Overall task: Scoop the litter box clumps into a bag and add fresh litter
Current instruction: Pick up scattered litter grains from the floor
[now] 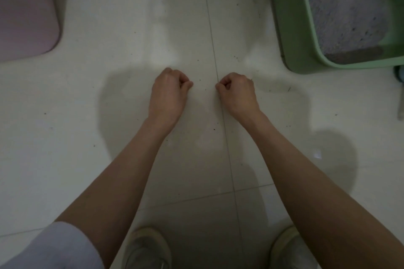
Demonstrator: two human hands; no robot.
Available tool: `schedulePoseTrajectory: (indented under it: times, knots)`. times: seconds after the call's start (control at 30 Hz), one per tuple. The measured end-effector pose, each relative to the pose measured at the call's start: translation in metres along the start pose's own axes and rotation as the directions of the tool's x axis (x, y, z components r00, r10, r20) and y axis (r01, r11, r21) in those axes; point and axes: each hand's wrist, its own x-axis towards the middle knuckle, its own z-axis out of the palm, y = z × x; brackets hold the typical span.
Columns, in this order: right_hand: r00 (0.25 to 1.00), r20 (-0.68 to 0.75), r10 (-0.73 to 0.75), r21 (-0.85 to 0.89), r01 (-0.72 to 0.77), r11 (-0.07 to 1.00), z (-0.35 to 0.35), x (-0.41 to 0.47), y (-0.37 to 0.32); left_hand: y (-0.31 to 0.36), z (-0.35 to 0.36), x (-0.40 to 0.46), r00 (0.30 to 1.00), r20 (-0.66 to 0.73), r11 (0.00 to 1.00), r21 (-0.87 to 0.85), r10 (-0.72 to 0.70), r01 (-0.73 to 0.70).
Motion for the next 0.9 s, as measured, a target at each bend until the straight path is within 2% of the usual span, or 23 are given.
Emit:
schedulePoseTrajectory:
  times: [0.07,0.1,0.13,0.17,0.2,0.23,0.27,0.3,0.33,0.37,0.4,0.43,0.47,0.53,0.57,0.6,0.67,0.7,0.77,0.9]
  knots:
    - [1.000,-0.014,0.005,0.063,-0.004,0.998,-0.003,0.000,-0.001,0.001,-0.001,0.002,0.999,0.026,0.999,0.038,0.034,-0.035]
    - [0.998,-0.026,0.048,0.179,-0.043,0.983,-0.005,-0.001,-0.001,0.002,-0.002,0.003,0.998,0.042,0.998,0.037,0.040,-0.041]
    - [0.993,-0.012,0.120,0.376,-0.107,0.920,-0.007,-0.001,0.000,0.003,-0.004,0.004,0.998,0.044,0.999,-0.005,0.036,-0.036]
    - [0.980,0.052,0.192,0.622,-0.182,0.761,-0.010,-0.003,0.000,0.005,-0.007,0.005,0.999,0.038,0.996,-0.092,0.011,-0.007]
    - [0.961,0.160,0.226,0.829,-0.255,0.497,-0.013,-0.004,0.000,0.007,-0.010,0.005,0.998,0.041,0.971,-0.232,-0.039,0.047]
    - [0.941,0.265,0.212,0.926,-0.310,0.217,-0.015,-0.006,0.001,0.008,-0.014,0.006,0.992,0.069,0.896,-0.427,-0.106,0.126]
    - [0.924,0.337,0.182,0.938,-0.346,0.025,-0.017,-0.007,0.002,0.009,-0.020,0.005,0.976,0.140,0.749,-0.625,-0.167,0.218]
    - [0.912,0.379,0.154,0.925,-0.373,-0.067,-0.019,-0.008,0.004,0.009,-0.024,0.005,0.951,0.242,0.560,-0.768,-0.194,0.310]
    - [0.908,0.399,0.128,0.916,-0.388,-0.099,-0.019,-0.009,0.005,0.008,-0.028,0.004,0.923,0.340,0.376,-0.843,-0.181,0.384]
    - [0.910,0.400,0.113,0.916,-0.391,-0.094,-0.019,-0.010,0.005,0.005,-0.031,0.005,0.899,0.411,0.255,-0.862,-0.152,0.437]
    - [0.915,0.387,0.116,0.922,-0.383,-0.058,-0.017,-0.010,0.003,0.003,-0.033,0.005,0.883,0.453,0.199,-0.860,-0.127,0.470]
    - [0.925,0.356,0.135,0.931,-0.363,0.030,-0.014,-0.009,0.002,0.002,-0.034,0.006,0.874,0.471,0.195,-0.852,-0.122,0.487]
    - [0.939,0.304,0.161,0.928,-0.330,0.174,-0.011,-0.007,0.001,0.002,-0.034,0.008,0.870,0.474,0.209,-0.845,-0.137,0.493]
    - [0.972,0.163,0.169,0.775,-0.232,0.587,-0.006,-0.005,-0.002,0.004,-0.030,0.010,0.861,0.464,0.273,-0.818,-0.208,0.506]
    - [0.986,0.098,0.138,0.617,-0.169,0.769,-0.003,-0.004,-0.002,0.005,-0.027,0.011,0.868,0.429,0.362,-0.790,-0.251,0.495]
    - [0.995,0.057,0.088,0.453,-0.104,0.886,0.000,-0.005,-0.003,0.005,-0.023,0.011,0.893,0.352,0.512,-0.732,-0.281,0.450]
    - [0.999,0.031,0.009,0.224,-0.016,0.974,0.005,-0.007,-0.005,0.003,-0.014,0.012,0.969,0.146,0.863,-0.441,-0.200,0.245]
    - [0.999,0.030,-0.011,0.174,0.006,0.985,0.008,-0.008,-0.006,0.003,-0.011,0.012,0.991,0.079,0.954,-0.274,-0.107,0.124]
    - [1.000,0.019,-0.020,0.121,0.017,0.992,0.013,-0.009,-0.008,0.004,-0.006,0.011,0.999,0.042,0.992,-0.123,0.019,-0.014]
    - [1.000,-0.031,-0.005,0.091,0.008,0.996,0.019,-0.011,-0.011,0.005,0.005,0.014,0.993,0.057,0.993,-0.059,0.107,-0.103]
